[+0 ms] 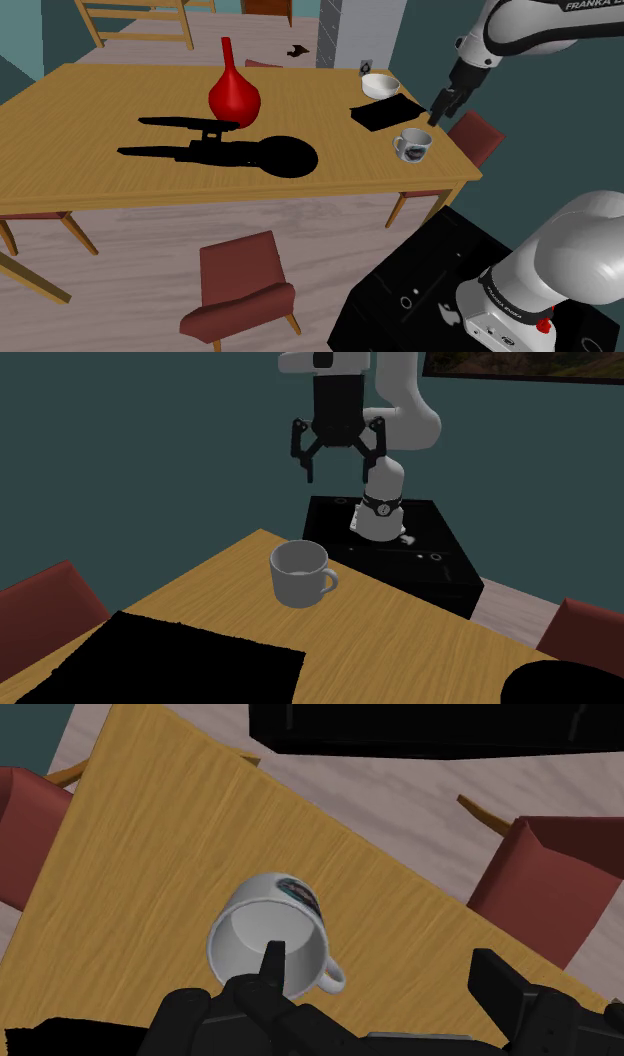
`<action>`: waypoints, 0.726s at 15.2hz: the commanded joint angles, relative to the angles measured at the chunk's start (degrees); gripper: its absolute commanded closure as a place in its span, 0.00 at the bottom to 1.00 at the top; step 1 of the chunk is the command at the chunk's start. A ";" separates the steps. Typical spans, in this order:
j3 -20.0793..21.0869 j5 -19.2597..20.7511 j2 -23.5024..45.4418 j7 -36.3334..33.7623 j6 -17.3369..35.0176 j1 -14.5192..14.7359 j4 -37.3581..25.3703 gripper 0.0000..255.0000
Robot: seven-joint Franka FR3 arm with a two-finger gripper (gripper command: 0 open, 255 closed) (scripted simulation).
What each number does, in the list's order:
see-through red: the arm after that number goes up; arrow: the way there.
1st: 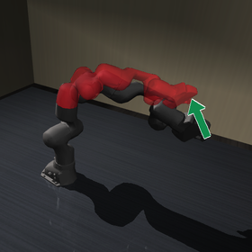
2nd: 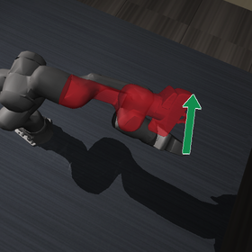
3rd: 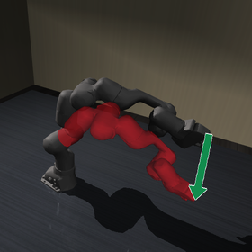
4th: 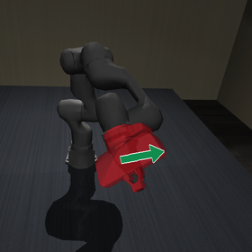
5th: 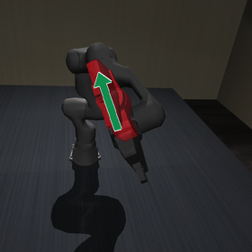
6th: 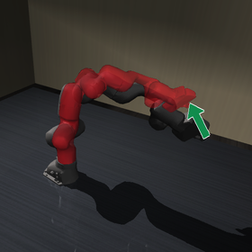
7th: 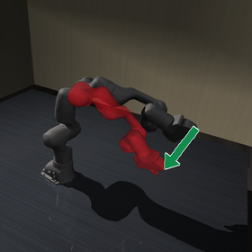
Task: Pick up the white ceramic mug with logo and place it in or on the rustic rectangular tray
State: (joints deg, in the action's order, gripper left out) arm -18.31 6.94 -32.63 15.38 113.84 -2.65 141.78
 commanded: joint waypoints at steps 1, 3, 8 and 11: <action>-2.30 -0.16 3.29 2.36 3.51 0.04 0.03 0.00; -4.75 -0.86 7.15 5.03 6.55 0.32 -0.85 0.00; -10.74 -5.27 17.99 13.03 13.28 1.65 -4.49 0.00; -13.88 -10.27 25.33 19.07 16.38 2.48 -7.66 0.00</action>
State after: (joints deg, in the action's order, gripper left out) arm -31.06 -1.36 -10.10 32.12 128.92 -0.50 135.25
